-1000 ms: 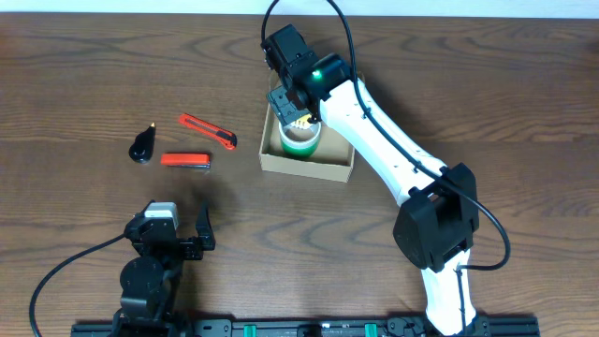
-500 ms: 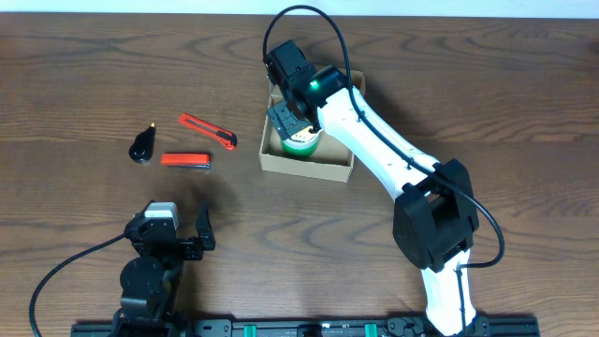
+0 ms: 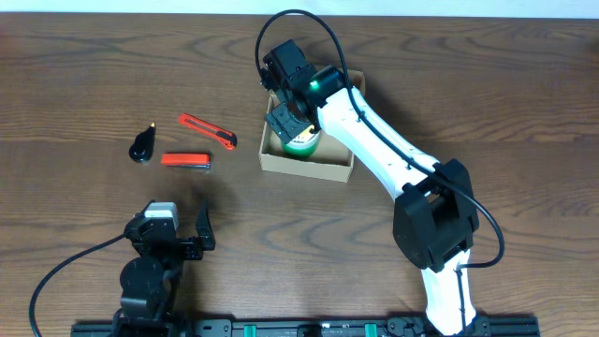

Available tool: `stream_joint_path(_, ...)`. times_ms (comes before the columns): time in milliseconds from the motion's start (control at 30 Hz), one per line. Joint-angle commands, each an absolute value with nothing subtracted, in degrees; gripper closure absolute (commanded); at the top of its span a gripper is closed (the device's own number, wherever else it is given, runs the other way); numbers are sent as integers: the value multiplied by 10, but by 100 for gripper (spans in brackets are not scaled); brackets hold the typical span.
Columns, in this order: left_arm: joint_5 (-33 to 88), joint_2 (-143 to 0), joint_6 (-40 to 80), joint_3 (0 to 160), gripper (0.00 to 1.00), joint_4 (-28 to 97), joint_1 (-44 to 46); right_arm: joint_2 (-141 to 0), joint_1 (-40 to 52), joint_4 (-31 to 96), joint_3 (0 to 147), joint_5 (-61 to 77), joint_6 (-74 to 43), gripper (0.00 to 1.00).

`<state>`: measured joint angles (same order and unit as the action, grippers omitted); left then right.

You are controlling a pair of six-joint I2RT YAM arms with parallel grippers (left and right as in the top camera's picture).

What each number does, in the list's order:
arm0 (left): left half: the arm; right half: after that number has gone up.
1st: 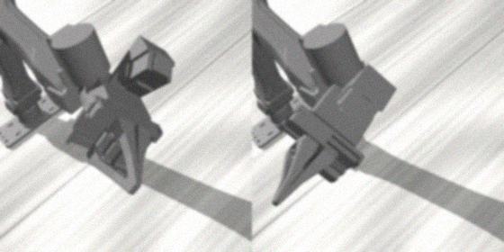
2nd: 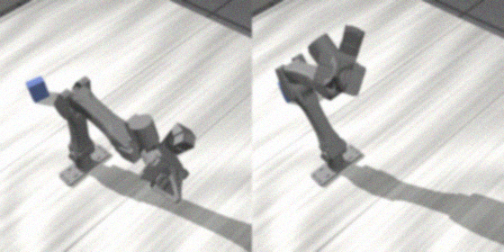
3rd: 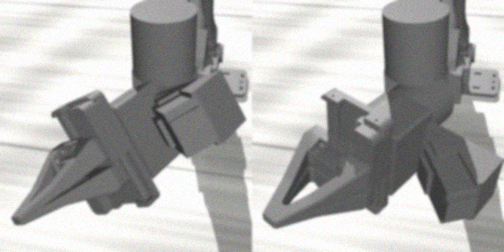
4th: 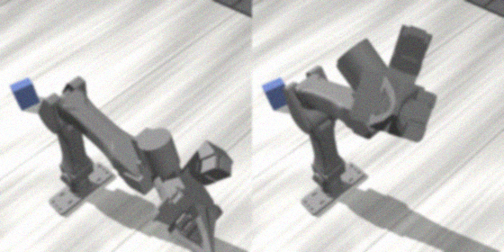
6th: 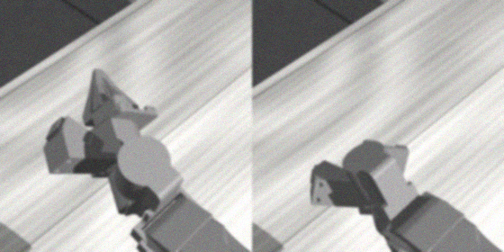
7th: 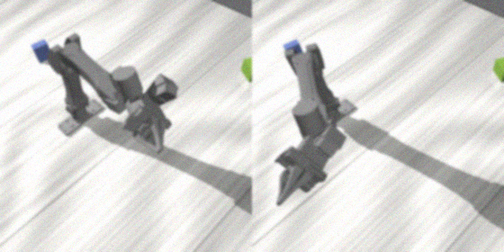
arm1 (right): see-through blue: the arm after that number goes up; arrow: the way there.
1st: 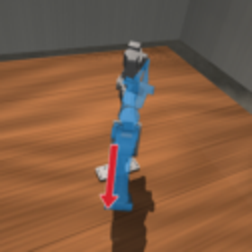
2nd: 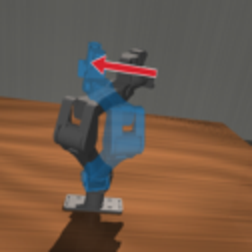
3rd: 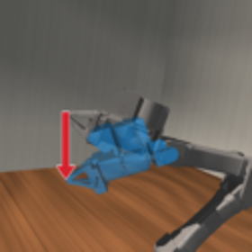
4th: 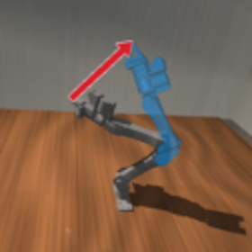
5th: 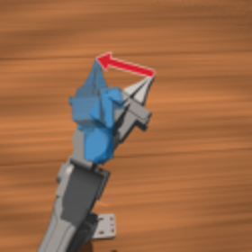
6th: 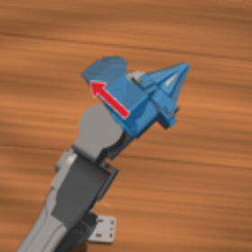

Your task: Pack container

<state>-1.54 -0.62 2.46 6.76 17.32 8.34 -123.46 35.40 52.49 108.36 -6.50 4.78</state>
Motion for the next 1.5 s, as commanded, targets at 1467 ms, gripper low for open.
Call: stream_joint_path(1467,-19,-3,13,53,5,175,81,-840,141,781,1015,71,63,2)
